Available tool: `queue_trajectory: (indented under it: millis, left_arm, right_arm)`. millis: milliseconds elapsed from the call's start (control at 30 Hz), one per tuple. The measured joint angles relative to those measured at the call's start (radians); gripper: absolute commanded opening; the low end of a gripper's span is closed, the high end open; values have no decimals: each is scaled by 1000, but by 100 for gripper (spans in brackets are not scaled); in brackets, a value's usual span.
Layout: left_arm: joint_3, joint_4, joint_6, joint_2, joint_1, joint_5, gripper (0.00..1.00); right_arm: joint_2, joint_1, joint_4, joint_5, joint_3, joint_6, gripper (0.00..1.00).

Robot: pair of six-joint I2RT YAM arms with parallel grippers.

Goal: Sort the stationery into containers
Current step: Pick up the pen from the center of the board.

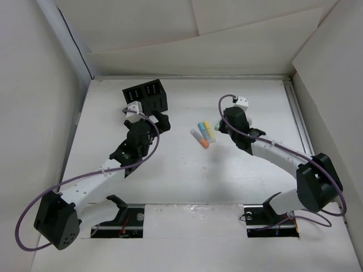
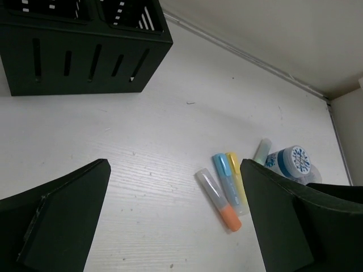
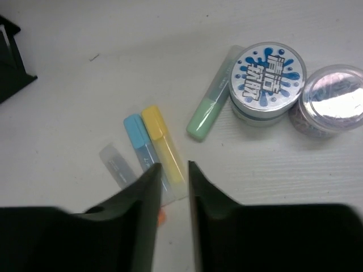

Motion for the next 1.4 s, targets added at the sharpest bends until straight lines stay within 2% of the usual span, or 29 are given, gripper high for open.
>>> queue_trajectory:
  millis: [33, 67, 200, 400, 433, 467, 533, 567, 600, 667, 733, 767, 800, 833, 867, 900, 1000, 1100, 1167, 1200, 1267, 1333, 1400]
  left_arm:
    - [0, -10, -1, 1, 0, 0, 100]
    - [2, -25, -5, 4, 0, -4, 100]
    - [23, -93, -42, 26, -10, -24, 100]
    - [1, -107, -54, 6, -95, -52, 100]
    - [-11, -111, -53, -13, -95, -52, 100]
    - [-14, -129, -52, -29, -95, -53, 100]
    - [-7, -151, -53, -50, -94, -56, 100]
    - [-4, -159, -55, -58, -94, -58, 100]
    - [-3, -161, -55, -64, -94, -59, 100]
    - [-5, -161, -55, -89, -79, -40, 100]
    - [-29, -132, -54, -119, -57, -16, 100]
    - [-42, -126, -55, -134, -46, -8, 90]
    - [-52, -123, -55, -144, -40, 0, 62]
    - [-58, -119, -59, -146, -38, 10, 39]
    - [-60, -116, -60, -143, -38, 22, 29]
    - [-61, -114, -55, -135, -38, 29, 26]
    - [-61, -113, -64, -97, -37, 53, 28]
    - [-61, -113, -78, -55, -34, 81, 34]
    - [-67, -113, -87, -34, -32, 101, 40]
    - [-72, -113, -92, -27, -32, 108, 48]
    - [-84, -113, -103, -22, -32, 125, 55]
    - [-92, -116, -111, -22, -32, 134, 62]
    - [-94, -116, -119, -22, -32, 140, 64]
  right_arm:
    - [-1, 6, 1, -8, 0, 0, 9]
    - [-1, 13, 2, -13, 0, -2, 0]
    - [-6, 47, -6, -40, -1, -3, 0]
    - [-21, 113, -19, -62, -6, -8, 0]
    - [-23, 121, -27, -67, -6, -11, 2]
    - [-23, 127, -35, -71, -6, -11, 8]
    - [-23, 138, -50, -79, -6, -19, 28]
    - [-21, 138, -56, -84, -6, -22, 44]
    - [-12, 142, -57, -93, -6, -29, 50]
    - [22, 142, -58, -117, -4, -39, 56]
    - [72, 143, -65, -137, 4, -46, 56]
    - [102, 143, -68, -146, 8, -47, 56]
    - [127, 144, -71, -153, 9, -49, 56]
    - [148, 144, -76, -159, 9, -50, 51]
    - [163, 144, -84, -167, 9, -52, 45]
    - [175, 144, -89, -176, 10, -53, 40]
    - [212, 147, -95, -192, 24, -52, 40]
    - [242, 157, -94, -188, 45, -51, 47]
    - [252, 169, -92, -176, 51, -46, 52]
    - [253, 172, -92, -171, 52, -44, 54]
    - [253, 177, -92, -158, 53, -44, 59]
    - [256, 181, -93, -147, 53, -40, 60]
    - [264, 182, -93, -136, 53, -35, 60]
